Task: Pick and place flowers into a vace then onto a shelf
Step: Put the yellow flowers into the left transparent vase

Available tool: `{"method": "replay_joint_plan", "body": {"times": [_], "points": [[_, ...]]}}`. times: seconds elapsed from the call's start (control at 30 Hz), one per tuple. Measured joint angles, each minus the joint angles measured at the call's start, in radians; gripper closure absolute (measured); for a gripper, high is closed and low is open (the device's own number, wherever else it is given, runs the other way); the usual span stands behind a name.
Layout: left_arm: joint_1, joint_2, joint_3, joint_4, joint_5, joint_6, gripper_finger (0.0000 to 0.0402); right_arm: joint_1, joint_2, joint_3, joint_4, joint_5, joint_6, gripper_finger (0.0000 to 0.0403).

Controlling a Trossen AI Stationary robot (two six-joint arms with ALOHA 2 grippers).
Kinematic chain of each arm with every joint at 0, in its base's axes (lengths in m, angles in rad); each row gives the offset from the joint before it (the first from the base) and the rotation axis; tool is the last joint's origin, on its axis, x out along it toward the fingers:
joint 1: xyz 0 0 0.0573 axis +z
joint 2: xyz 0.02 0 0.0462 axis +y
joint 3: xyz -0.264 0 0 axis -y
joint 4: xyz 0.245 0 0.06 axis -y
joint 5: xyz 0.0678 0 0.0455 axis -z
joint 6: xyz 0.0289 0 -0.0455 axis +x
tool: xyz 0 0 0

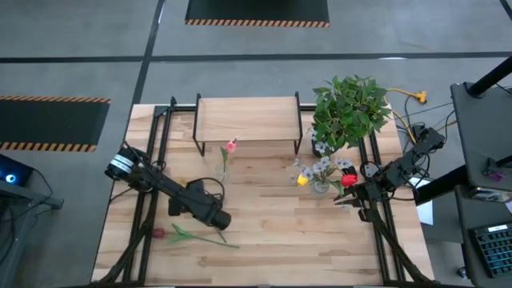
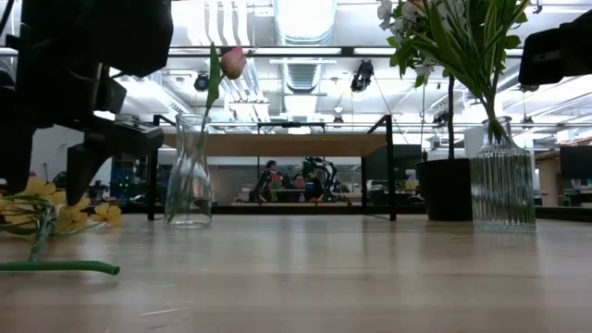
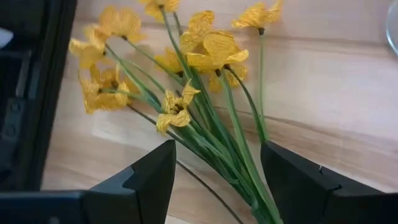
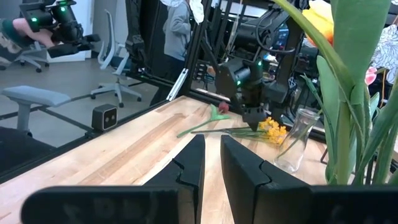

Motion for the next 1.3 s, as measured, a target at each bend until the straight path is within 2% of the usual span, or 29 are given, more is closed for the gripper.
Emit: {"method": "replay_joint_plan", "body": {"times": [0.27,0.67,0.83,1.1,1.3], "points": [[-0.034,0.008,-0.001,0.028,-0.002,-0.130,0.0184,0.000,0.000,0.000,-0.003,0.000,0.000,0.0360],[-0.035,0.023,-0.142,0.165,-0.048,-0.112,0.0190,0.000,0.002,0.000,-0.003,0.000,0.000,0.0360],[-0.033,0.022,-0.150,0.174,-0.052,-0.047,0.0243,0.000,0.002,0.000,-0.003,0.000,0.000,0.0360],[-0.033,0.029,-0.129,0.116,-0.037,0.033,0.0387,0.000,0.002,0.000,-0.003,0.000,0.000,0.0360],[-0.032,0.027,-0.133,0.097,-0.049,0.033,0.0396,0.000,0.002,0.000,-0.002,0.000,0.000,0.0360]]}}
